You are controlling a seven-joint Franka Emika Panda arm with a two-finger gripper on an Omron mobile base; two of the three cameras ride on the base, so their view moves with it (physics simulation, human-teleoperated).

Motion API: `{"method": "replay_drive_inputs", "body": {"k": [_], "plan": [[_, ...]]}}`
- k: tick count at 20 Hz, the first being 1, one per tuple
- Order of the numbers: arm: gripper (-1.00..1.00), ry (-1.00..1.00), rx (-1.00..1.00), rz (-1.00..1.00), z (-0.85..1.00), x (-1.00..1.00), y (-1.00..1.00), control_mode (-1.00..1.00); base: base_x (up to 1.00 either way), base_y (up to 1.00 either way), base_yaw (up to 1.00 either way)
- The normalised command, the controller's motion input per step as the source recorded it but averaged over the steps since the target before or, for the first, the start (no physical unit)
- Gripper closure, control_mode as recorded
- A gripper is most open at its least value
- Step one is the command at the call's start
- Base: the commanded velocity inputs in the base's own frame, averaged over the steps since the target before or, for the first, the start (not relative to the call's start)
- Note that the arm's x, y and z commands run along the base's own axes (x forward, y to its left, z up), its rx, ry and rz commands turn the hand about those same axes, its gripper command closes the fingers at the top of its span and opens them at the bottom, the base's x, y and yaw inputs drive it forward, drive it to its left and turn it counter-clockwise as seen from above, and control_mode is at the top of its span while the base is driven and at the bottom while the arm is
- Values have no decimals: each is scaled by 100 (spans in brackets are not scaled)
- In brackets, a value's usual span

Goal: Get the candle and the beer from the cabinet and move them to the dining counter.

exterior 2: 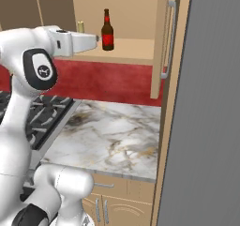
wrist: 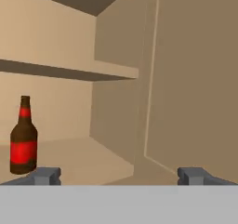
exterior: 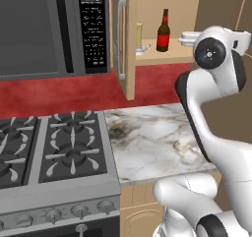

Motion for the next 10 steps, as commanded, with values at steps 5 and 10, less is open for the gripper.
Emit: {"method": "replay_drive_inputs", "body": {"k": [5, 10], "plan": [[-100, 0, 6, 27, 0, 0, 24, -100, 0, 0, 0], [-100, 0, 5, 23, 0, 9, 12, -100, 0, 0, 0]]}}
